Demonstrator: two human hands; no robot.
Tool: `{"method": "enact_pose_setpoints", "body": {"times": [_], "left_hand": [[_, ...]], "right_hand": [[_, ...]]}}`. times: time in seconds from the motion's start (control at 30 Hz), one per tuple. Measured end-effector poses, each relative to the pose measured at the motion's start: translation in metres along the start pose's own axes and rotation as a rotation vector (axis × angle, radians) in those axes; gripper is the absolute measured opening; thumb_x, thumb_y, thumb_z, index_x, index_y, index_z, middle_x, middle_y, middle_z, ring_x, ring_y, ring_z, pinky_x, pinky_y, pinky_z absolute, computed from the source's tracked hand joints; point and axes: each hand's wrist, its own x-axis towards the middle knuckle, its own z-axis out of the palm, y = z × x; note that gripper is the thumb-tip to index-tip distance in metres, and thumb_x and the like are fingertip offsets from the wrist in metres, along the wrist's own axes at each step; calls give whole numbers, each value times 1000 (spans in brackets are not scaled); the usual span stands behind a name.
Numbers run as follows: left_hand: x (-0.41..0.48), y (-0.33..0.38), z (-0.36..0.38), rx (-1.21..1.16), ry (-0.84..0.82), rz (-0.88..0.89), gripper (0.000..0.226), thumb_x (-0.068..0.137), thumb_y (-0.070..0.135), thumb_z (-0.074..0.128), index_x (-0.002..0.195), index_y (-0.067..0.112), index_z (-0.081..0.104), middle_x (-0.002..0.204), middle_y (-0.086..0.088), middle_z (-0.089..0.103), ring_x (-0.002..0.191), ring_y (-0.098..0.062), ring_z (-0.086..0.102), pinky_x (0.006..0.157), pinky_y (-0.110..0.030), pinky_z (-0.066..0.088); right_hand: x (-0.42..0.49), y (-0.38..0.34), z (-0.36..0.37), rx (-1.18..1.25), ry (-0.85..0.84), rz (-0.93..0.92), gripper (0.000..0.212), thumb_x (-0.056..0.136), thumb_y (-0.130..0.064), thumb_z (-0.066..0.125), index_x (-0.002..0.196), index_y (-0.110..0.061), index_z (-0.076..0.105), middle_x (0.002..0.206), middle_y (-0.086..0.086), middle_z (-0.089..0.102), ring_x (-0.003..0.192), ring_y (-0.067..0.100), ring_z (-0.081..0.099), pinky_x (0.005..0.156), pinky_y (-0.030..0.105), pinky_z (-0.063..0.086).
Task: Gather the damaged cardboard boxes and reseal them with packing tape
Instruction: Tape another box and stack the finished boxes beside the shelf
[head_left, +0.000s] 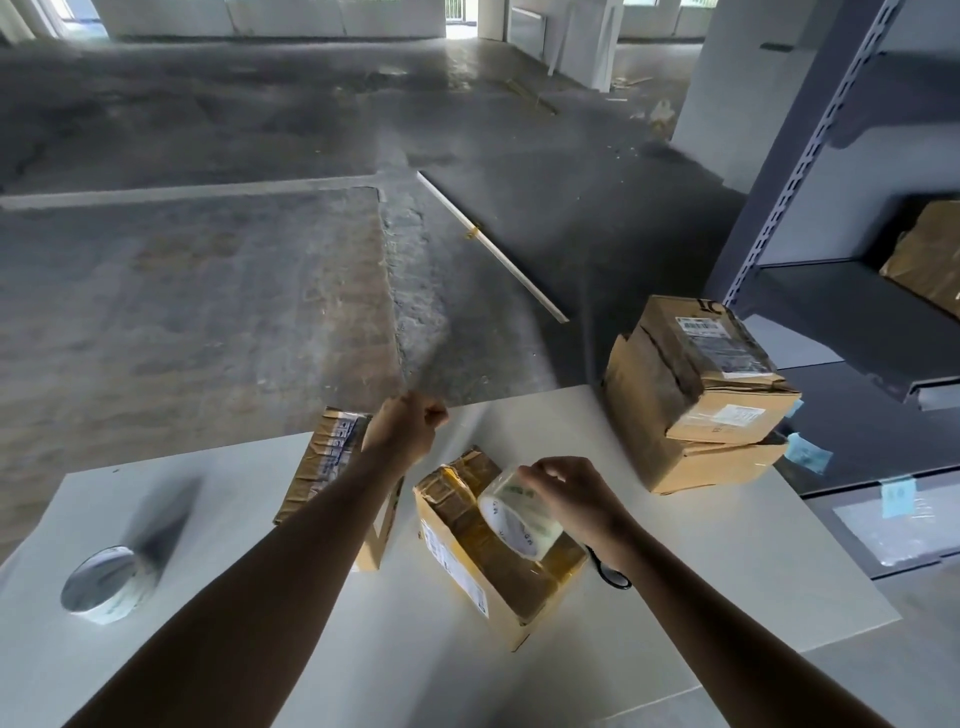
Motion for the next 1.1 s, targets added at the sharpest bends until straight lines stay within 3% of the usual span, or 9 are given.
{"method": "enact_pose_setpoints", "body": {"times": [0.2,0.37,0.53,0.73,0.87,1.03,1.1], "left_hand": [[0,-17,31,-73,-87,-85,17,95,15,63,111,8,64,109,-10,68,98,-23,67,85,-32,57],[-6,-26,46,-105,-131,-136,26,97,10,59,123,7,56,107,-3,54,95,-17,55,83,-34,57],[-11,-30,52,-108,-161,-155,27,97,16,61,122,8,56,109,-8,61,90,-16,57,76,-25,53],[-18,-26,56,-125,-148,-182,25,99,17,57,122,7,56,102,-4,58,90,-18,58,75,-26,51],[-19,-33,52,-148,-142,-218,25,100,24,55,120,8,57,101,-5,61,92,-23,65,76,-30,56],[-40,-35,53,-235,-147,-294,22,101,25,52,115,9,58,100,-10,65,88,-25,66,74,-37,59],[-54,-32,54,-283,-131,-329,24,102,30,49,115,11,56,99,-8,64,84,-22,64,65,-30,58]], "right_hand": [[0,9,5,38,-72,-3,33,98,-45,55,92,-15,67,95,4,68,87,15,66,69,23,53],[2,30,6,86,-73,134,75,70,-88,55,86,-17,71,84,6,71,81,26,70,71,32,53],[-3,42,14,70,-39,223,87,60,-99,46,93,-21,69,88,1,72,85,18,71,83,41,60],[-13,37,14,72,-46,286,87,62,-98,41,101,-24,65,96,0,70,92,16,67,87,39,60],[-11,28,13,122,-61,278,69,78,-84,45,105,-23,61,100,1,66,97,17,63,90,36,57],[-9,34,4,129,8,232,67,73,-83,54,100,-22,60,98,3,65,95,18,62,84,35,58],[-4,34,-1,154,47,190,56,80,-73,58,95,-19,61,94,5,64,92,20,63,78,32,56]]}}
